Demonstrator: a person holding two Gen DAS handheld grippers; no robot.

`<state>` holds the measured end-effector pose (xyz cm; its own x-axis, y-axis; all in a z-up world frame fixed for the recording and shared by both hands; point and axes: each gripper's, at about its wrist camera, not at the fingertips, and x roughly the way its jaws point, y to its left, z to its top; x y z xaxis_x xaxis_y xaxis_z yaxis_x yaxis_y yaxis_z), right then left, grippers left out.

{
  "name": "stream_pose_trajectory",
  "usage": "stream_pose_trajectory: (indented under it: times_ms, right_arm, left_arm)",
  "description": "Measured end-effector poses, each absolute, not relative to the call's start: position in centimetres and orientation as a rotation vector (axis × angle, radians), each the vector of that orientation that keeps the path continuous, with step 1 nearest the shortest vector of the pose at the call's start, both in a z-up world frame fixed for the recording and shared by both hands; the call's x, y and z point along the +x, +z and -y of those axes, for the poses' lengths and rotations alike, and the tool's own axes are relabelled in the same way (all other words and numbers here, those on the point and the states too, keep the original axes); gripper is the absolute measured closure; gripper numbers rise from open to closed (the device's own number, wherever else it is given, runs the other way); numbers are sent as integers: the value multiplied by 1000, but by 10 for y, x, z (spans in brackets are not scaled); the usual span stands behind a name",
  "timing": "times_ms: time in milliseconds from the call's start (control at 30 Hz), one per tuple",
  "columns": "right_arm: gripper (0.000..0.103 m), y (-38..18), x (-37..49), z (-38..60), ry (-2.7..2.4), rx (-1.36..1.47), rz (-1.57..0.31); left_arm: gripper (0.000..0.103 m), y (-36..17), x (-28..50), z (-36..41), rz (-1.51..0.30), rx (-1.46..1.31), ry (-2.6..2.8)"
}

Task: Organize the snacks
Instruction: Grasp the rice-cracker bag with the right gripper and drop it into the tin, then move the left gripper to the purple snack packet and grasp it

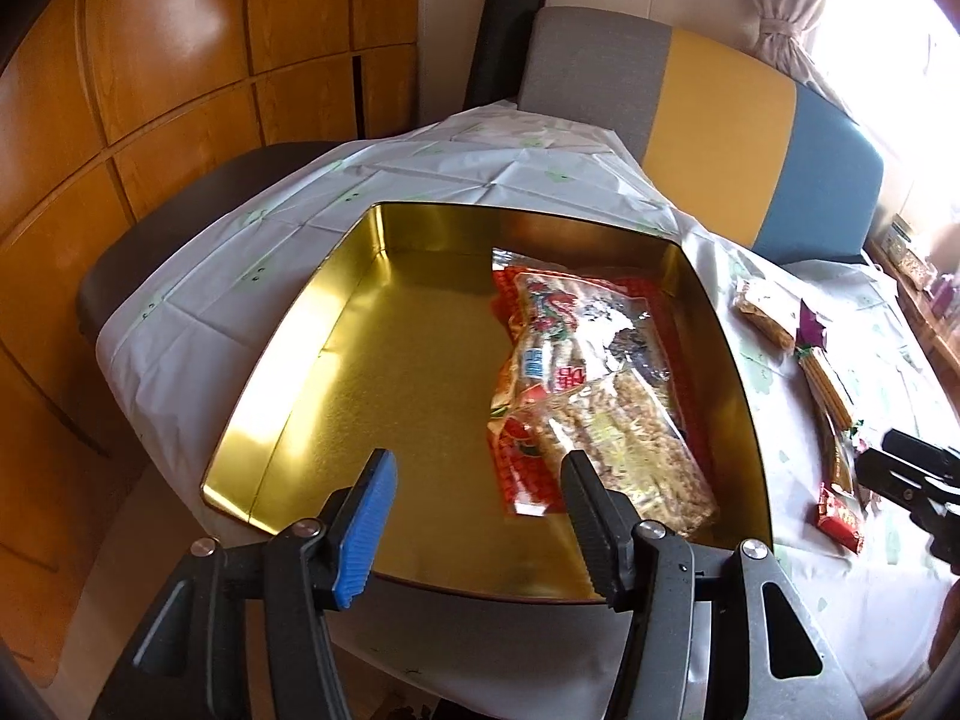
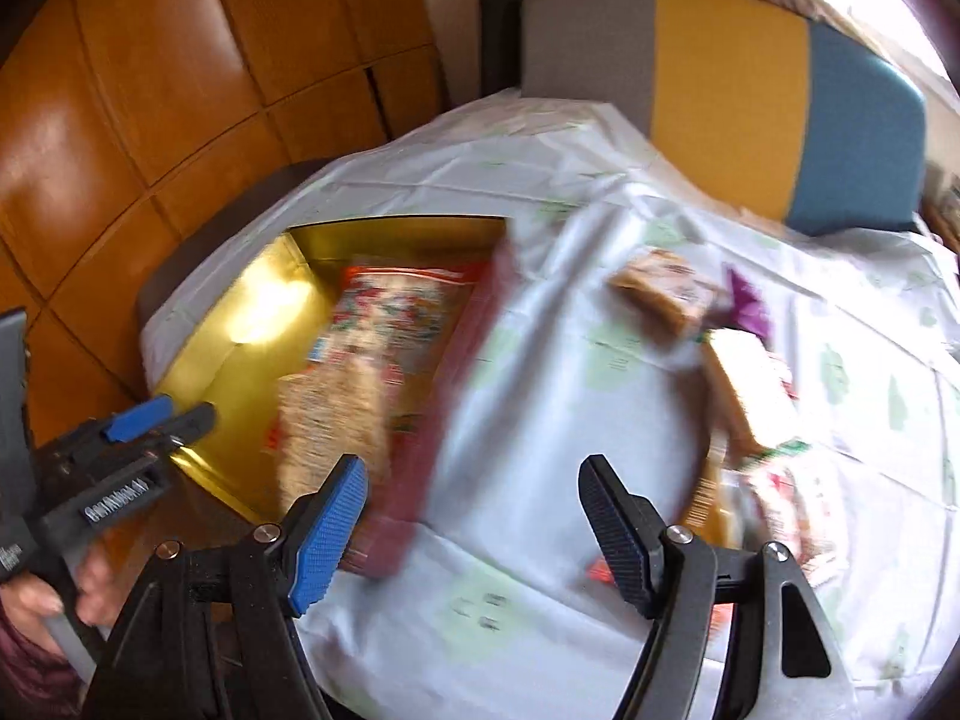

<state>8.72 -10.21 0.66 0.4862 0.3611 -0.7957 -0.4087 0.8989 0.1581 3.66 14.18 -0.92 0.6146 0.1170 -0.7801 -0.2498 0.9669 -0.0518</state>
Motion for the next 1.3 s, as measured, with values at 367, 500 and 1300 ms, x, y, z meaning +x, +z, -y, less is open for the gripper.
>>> stream_pose_trajectory:
  times_ms: [367, 500, 1300]
  right_arm:
    - [29, 3, 102, 225, 243, -50, -996]
    - [29, -5, 111, 264, 161, -28, -1002]
    - [29, -21, 125, 326, 56, 245, -1065]
  left_arm:
    - [43, 12, 51, -86, -833, -41, 64]
    - [42, 21, 66, -59, -832, -15, -3]
    - [57, 5, 231, 124, -985, 126, -310]
